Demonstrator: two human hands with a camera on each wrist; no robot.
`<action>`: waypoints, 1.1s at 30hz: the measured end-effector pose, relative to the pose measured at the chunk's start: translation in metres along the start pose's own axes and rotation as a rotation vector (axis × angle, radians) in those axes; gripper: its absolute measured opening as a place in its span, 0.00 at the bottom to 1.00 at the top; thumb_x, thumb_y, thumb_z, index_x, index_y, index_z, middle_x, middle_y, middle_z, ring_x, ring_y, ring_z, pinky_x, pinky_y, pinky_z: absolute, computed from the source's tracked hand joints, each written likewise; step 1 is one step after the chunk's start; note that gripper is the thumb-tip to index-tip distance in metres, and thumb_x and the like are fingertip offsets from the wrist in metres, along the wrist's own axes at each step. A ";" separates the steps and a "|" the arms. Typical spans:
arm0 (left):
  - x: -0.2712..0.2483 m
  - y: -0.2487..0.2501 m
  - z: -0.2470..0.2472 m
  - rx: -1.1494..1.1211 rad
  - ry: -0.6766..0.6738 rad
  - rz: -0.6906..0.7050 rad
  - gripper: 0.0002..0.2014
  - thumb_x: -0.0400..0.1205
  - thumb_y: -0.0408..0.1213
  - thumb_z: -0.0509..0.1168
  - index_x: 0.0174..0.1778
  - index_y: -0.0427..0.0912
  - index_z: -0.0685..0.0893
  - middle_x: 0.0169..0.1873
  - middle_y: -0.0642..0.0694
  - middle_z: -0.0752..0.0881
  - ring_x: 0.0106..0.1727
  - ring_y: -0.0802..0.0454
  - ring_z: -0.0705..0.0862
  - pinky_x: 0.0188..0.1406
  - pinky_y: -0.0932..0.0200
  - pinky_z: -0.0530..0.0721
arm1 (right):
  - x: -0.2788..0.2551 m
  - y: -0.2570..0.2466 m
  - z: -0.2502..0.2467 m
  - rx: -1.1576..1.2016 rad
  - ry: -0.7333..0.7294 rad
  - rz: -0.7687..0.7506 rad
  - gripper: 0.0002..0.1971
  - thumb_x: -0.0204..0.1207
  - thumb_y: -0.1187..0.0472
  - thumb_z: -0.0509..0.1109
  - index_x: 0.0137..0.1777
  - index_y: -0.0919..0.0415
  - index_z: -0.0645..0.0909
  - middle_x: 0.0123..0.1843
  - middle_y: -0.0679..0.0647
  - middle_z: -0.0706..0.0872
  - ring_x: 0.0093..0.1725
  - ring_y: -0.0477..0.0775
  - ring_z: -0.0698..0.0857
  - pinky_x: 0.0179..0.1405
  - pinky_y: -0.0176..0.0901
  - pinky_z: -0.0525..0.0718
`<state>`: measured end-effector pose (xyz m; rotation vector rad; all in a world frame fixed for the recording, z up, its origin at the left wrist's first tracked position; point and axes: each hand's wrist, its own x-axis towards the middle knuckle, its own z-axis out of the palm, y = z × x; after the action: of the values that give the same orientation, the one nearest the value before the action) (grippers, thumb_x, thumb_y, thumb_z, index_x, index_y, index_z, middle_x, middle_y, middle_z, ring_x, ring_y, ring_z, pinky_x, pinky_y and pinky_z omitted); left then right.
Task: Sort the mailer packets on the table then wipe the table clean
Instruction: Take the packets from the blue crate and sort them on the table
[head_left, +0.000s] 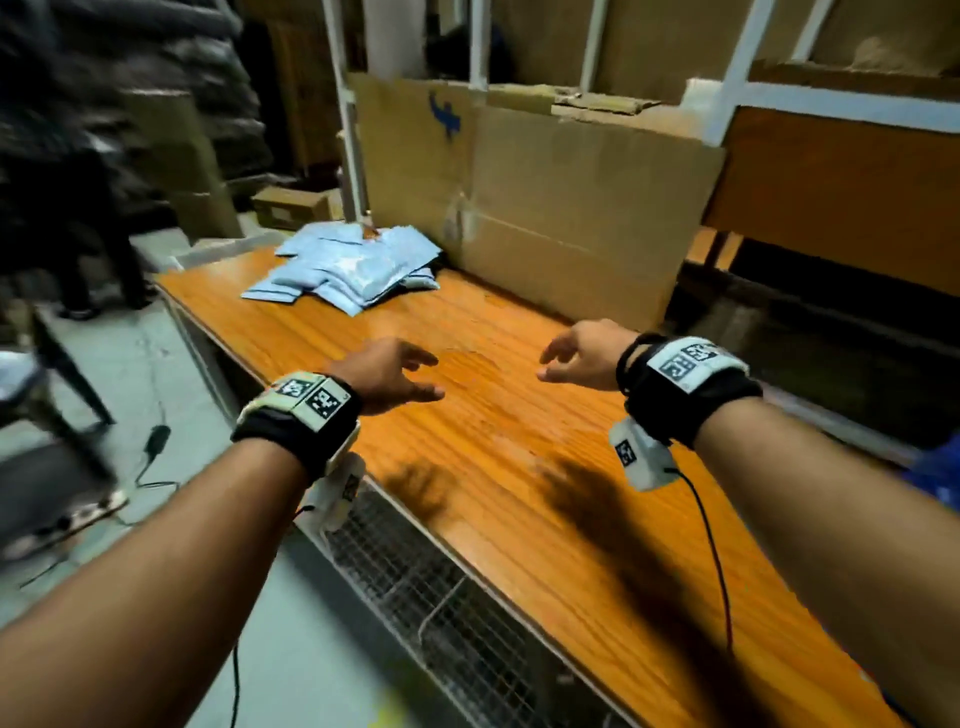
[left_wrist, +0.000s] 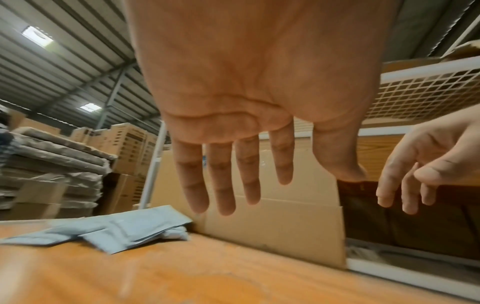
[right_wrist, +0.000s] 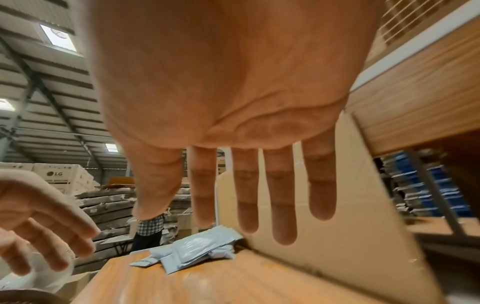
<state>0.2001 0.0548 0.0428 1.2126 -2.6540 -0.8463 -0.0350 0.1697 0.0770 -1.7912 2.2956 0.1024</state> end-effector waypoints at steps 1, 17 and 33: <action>0.000 -0.019 -0.007 0.001 0.007 -0.026 0.30 0.74 0.52 0.74 0.71 0.47 0.80 0.67 0.42 0.82 0.65 0.48 0.82 0.61 0.59 0.78 | 0.017 -0.016 0.007 0.031 -0.004 -0.012 0.21 0.77 0.39 0.67 0.66 0.49 0.82 0.63 0.51 0.85 0.63 0.56 0.82 0.56 0.41 0.76; 0.146 -0.202 -0.077 0.115 0.031 -0.173 0.25 0.78 0.53 0.69 0.69 0.49 0.80 0.68 0.48 0.82 0.67 0.49 0.80 0.60 0.57 0.75 | 0.315 -0.104 0.066 0.149 -0.054 0.166 0.44 0.67 0.34 0.74 0.81 0.41 0.60 0.81 0.64 0.61 0.78 0.70 0.65 0.75 0.62 0.69; 0.360 -0.226 -0.086 0.418 0.189 -0.075 0.33 0.76 0.58 0.67 0.78 0.56 0.69 0.80 0.39 0.63 0.79 0.36 0.62 0.74 0.41 0.69 | 0.393 -0.085 0.075 0.121 -0.343 0.366 0.56 0.57 0.34 0.81 0.82 0.41 0.53 0.85 0.69 0.46 0.79 0.82 0.54 0.74 0.77 0.62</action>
<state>0.1344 -0.3631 -0.0519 1.4017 -2.7192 -0.1671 -0.0324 -0.2095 -0.0754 -1.1740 2.2876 0.2988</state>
